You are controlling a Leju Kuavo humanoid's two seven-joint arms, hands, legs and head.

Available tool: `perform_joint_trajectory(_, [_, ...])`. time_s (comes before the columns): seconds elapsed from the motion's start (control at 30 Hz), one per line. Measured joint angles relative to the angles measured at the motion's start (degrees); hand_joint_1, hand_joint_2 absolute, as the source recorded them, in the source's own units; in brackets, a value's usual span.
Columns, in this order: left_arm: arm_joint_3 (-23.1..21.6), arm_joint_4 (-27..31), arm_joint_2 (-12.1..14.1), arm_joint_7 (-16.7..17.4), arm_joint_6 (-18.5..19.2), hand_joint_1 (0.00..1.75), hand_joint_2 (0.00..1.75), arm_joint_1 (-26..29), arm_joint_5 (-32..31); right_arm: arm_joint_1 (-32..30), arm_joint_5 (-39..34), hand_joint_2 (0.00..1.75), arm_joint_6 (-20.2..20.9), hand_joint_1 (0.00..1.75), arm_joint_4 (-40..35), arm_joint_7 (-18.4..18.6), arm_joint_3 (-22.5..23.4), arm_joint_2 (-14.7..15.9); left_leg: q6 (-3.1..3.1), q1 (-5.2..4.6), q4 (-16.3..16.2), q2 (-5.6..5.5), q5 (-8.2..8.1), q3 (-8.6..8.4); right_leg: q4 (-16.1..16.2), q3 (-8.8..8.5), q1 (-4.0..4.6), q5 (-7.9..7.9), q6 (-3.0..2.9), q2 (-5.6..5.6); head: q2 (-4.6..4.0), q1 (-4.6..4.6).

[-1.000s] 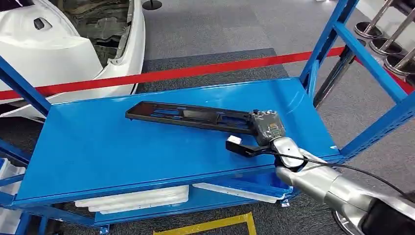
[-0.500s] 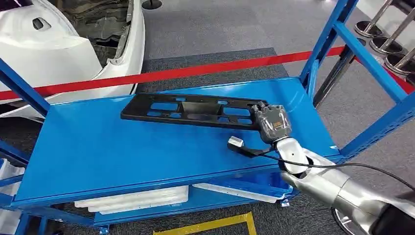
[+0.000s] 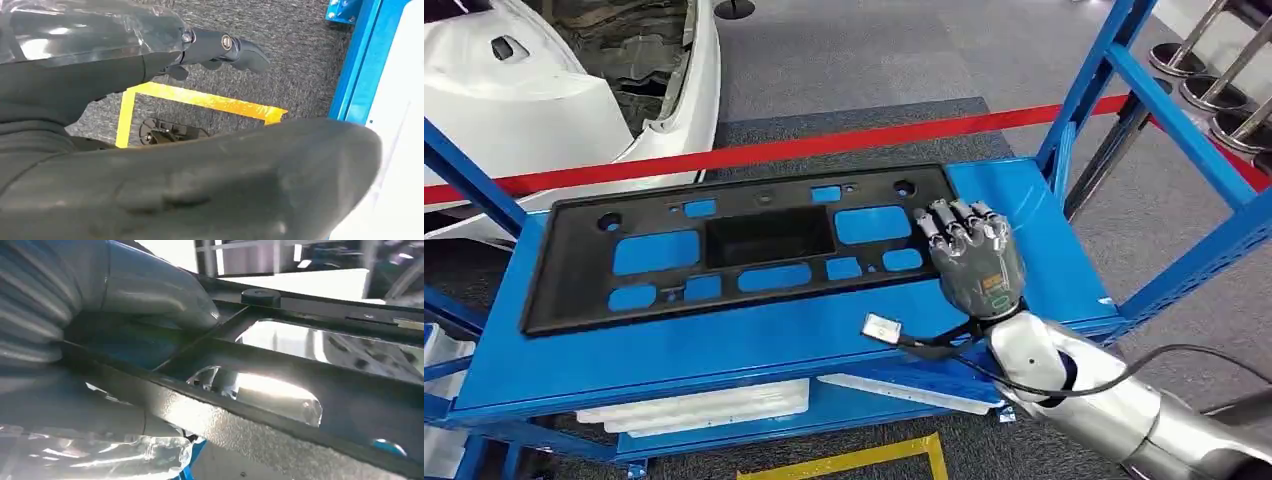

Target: Take the parts from the cabinet and place them on the table.

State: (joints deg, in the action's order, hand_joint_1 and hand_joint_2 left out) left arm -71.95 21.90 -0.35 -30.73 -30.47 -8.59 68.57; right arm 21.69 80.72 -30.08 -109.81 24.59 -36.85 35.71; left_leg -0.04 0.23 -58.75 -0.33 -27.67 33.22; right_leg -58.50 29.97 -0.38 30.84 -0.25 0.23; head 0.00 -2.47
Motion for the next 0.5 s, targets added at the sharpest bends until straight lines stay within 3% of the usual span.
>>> perform_joint_trajectory(0.23, [0.7,-0.1,-0.3,-0.4,0.0,0.0,0.0,0.0,0.2,-4.0,0.0,1.75,-2.2,1.75,-8.7,-2.3,1.4,-0.9,0.0,-0.02,0.0,0.01,-0.01,-0.01,0.0,0.0,-0.01,0.01,0.0,0.01,0.0,0.0])
perform_joint_trajectory(0.43, [1.1,-0.4,-0.4,-2.2,0.7,0.0,0.0,0.3,0.2,-11.9,0.0,1.75,-7.3,1.75,-14.4,-18.3,6.0,-6.1,-0.02,-0.01,0.0,-0.01,-0.02,0.0,0.0,-0.01,0.0,0.03,-0.01,-0.03,0.0,0.0])
perform_joint_trajectory(0.5, [1.1,-0.4,-0.4,-2.8,1.2,0.0,0.0,0.4,0.0,-13.4,0.0,1.75,-7.8,1.75,-16.0,-21.3,7.4,-8.2,-0.02,0.01,0.0,-0.01,-0.02,-0.01,0.0,0.0,0.0,0.05,0.0,-0.02,0.0,-0.02])
